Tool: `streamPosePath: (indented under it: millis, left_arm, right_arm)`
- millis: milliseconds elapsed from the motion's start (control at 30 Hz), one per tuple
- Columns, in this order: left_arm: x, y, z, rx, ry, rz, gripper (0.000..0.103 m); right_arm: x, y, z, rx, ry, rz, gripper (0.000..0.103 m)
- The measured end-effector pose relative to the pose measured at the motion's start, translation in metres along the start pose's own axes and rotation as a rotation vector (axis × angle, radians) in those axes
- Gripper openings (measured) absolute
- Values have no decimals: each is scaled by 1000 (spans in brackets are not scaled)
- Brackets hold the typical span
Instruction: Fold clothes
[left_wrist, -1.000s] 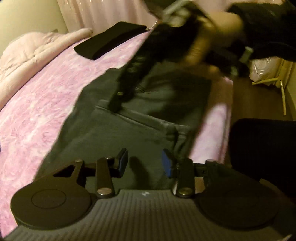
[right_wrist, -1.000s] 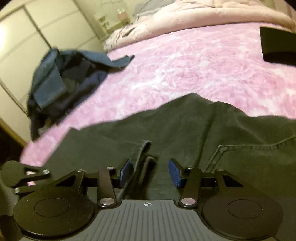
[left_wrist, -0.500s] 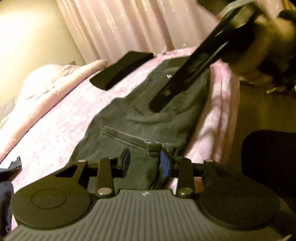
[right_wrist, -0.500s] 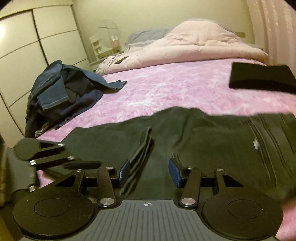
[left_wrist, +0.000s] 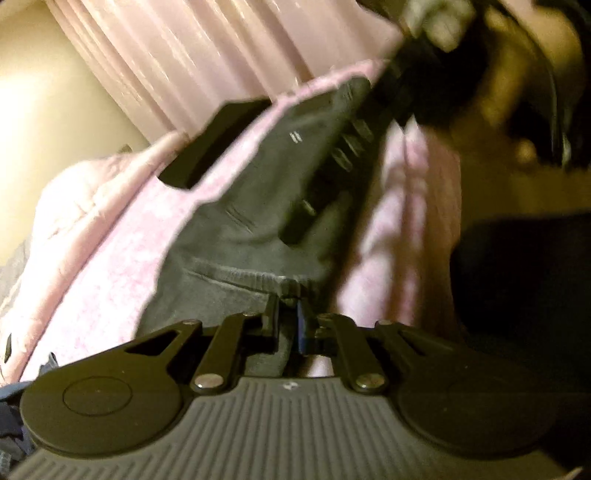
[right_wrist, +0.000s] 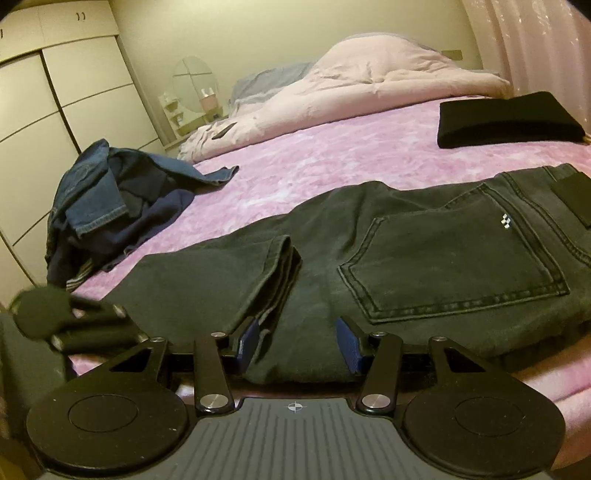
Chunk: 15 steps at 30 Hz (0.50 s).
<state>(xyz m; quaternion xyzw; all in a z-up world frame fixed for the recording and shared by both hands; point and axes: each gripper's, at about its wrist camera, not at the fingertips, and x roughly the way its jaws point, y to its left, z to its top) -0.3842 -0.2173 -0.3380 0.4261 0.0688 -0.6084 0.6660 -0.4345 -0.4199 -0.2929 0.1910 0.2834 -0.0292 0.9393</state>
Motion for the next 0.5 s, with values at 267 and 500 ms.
streamPosePath:
  millis: [267, 500]
  left_arm:
    - [-9, 13, -3, -85, -39, -64, 25]
    - [-34, 50, -10, -252, -92, -56, 25]
  right_arm:
    - [38, -5, 44, -31, 80, 90, 50]
    - [110, -16, 70, 46, 195, 142, 50]
